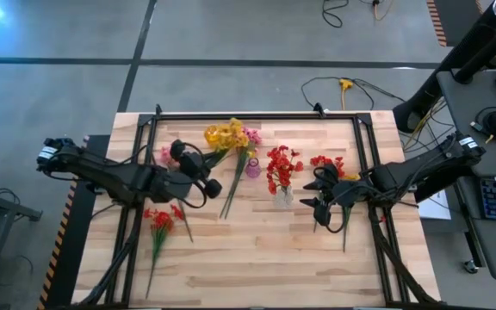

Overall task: Sort flowers into vase by color
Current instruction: Put the left yellow flowers into the violet vase, then put the left pink flowers into the yellow vase

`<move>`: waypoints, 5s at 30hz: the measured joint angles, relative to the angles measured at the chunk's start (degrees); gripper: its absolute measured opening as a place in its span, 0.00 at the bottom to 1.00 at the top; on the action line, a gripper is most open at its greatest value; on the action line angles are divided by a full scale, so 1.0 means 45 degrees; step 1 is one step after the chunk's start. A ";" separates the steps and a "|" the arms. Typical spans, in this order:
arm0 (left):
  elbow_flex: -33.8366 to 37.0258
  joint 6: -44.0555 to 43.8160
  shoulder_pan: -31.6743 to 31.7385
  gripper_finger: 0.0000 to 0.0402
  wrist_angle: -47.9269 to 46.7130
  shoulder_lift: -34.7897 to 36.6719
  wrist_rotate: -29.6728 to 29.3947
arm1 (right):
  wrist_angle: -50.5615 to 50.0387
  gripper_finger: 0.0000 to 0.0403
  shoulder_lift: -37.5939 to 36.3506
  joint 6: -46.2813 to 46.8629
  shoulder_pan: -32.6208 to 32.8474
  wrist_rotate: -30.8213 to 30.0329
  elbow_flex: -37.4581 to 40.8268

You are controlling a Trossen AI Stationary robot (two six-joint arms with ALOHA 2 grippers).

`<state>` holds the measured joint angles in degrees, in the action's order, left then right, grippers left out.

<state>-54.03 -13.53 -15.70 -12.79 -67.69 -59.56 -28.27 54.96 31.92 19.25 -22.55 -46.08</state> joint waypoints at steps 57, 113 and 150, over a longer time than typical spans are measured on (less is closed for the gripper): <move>0.3897 0.3711 0.5037 0.00 2.2450 -0.6331 0.8031 | 0.0155 0.55 0.0000 -0.0201 0.0000 -0.0678 0.0139; 0.4039 0.3552 0.5008 0.09 1.9425 -0.6355 0.8138 | 0.0152 0.55 0.0000 -0.0233 -0.0010 -0.0719 0.0139; 0.4039 0.3559 0.4597 0.59 1.1373 -0.2351 0.8126 | -0.0068 0.55 0.0000 0.0336 -0.0010 -0.0767 0.0139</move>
<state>-35.86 2.49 4.98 38.39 -78.28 -22.99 -28.58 54.96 33.44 19.20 -26.00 -45.45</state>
